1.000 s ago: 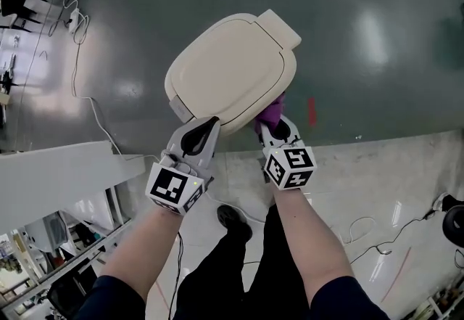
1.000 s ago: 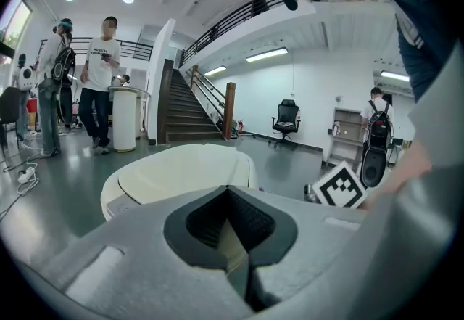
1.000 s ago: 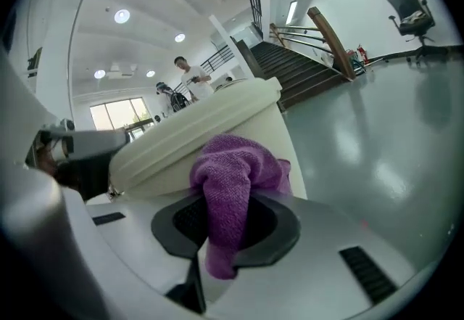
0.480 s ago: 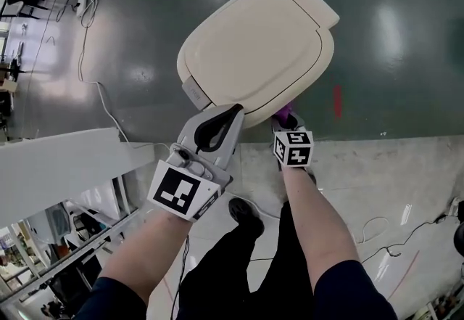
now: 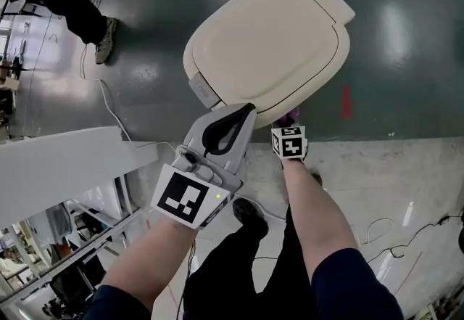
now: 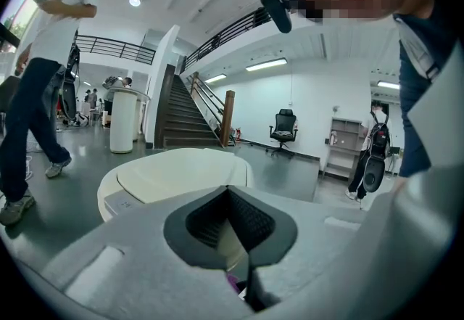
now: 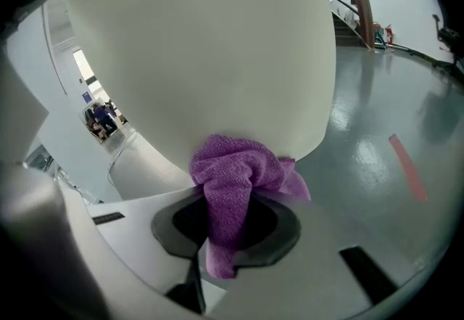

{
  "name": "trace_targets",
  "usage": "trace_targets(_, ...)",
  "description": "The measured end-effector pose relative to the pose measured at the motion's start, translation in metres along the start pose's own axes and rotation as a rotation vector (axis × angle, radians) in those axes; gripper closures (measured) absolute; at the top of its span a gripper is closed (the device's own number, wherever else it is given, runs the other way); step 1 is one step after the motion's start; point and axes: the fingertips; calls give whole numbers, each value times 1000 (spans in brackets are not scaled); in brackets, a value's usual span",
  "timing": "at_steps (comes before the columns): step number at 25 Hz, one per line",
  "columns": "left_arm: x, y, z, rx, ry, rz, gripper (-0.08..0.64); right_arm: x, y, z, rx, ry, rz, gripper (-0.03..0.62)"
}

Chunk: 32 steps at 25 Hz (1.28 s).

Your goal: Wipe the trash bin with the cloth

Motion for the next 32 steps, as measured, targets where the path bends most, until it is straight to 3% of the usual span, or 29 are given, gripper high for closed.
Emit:
trace_targets(4,-1,4,-2,20,-1,-7,572,20,-8,-22,-20,-52,27,515)
trace_targets(10,1,4,1,58,1,-52,572,83,-51,-63,-51,-120,111,515)
trace_targets(15,21,-16,17,65,9,-74,572,135,-84,-90,-51,-140,154,515)
trace_targets(26,115,-85,41,87,-37,-58,572,239,-123,-119,24,-103,166,515)
trace_targets(32,174,-103,67,104,-42,-79,572,323,-137,-154,95,-139,165,515)
Point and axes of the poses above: the fingertips, and each gripper's own axes: x backward along the fingers, z to its right, y out of its underside, and after that the axes turned 4 degrees about -x, right-handed
